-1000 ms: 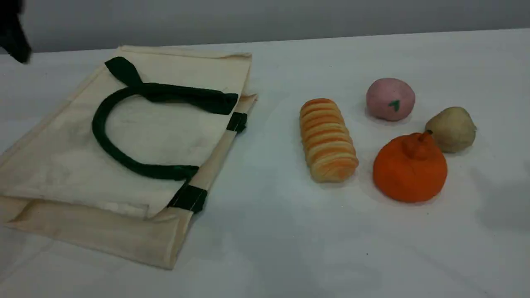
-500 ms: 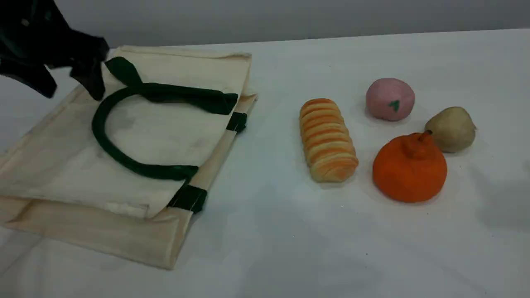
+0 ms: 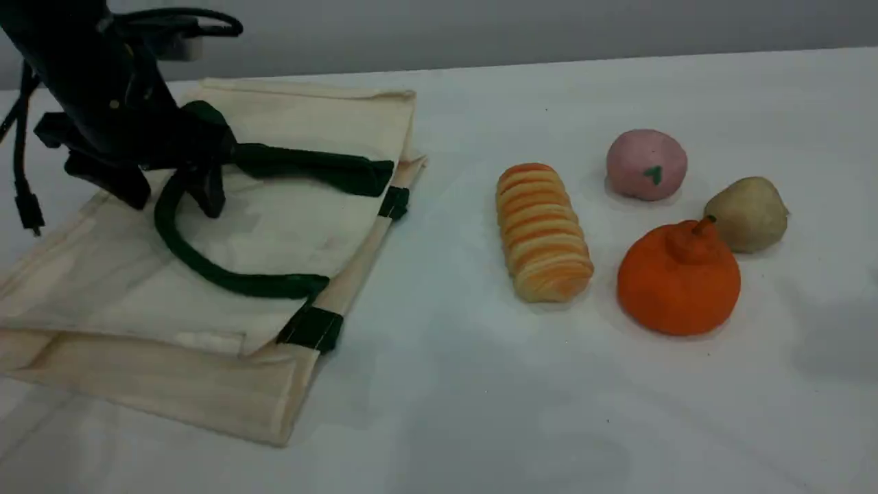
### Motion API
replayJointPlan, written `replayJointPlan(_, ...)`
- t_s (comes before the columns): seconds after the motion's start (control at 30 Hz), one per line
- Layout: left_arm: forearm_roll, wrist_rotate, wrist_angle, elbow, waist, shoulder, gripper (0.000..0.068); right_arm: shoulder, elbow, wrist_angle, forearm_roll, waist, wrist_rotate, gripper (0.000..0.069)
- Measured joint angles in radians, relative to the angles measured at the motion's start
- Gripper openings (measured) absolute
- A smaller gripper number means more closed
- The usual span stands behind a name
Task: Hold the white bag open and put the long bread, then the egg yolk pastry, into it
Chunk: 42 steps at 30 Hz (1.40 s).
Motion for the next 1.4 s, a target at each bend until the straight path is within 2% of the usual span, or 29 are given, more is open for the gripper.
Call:
replayJointPlan(0.1,0.001,0.000,-0.007,0.001,0.000,0.006,0.0573,0.000,0.000,0.000,0.000,0.000,0.000,0.0566)
replayJointPlan(0.2,0.003,0.000,-0.011,0.001,0.000,0.008,0.0494,0.000,0.000,0.000,0.000,0.000,0.000,0.0566)
replayJointPlan(0.3,0.003,0.000,-0.012,0.001,0.000,0.008,0.0344,0.000,0.000,0.000,0.000,0.000,0.000,0.0566)
replayJointPlan(0.43,0.003,0.000,-0.012,0.001,0.000,0.008,0.0099,0.000,0.000,0.000,0.000,0.000,0.000,0.0566)
replayJointPlan(0.47,0.002,0.000,-0.010,0.001,0.000,0.008,0.0082,0.000,0.000,0.000,0.000,0.000,0.000,0.0566)
replayJointPlan(0.7,0.000,0.025,0.053,-0.035,0.000,-0.034,0.0082,0.000,0.000,0.001,0.000,0.000,0.001,0.0566)
replayJointPlan(0.93,-0.003,0.133,0.241,-0.157,0.001,-0.122,0.0082,0.000,0.000,0.001,0.000,0.000,0.002,0.0566)
replayJointPlan(1.1,-0.013,0.261,0.419,-0.267,0.001,-0.174,0.0082,0.000,0.000,0.001,0.000,0.000,0.002,0.0566)
replayJointPlan(1.27,-0.087,0.360,0.603,-0.375,0.002,-0.213,0.0082,0.000,0.000,0.013,0.000,0.000,0.002,0.0566)
replayJointPlan(1.4,-0.182,0.473,0.713,-0.422,0.002,-0.247,0.0082,0.000,0.000,0.051,-0.004,0.000,-0.003,0.0566)
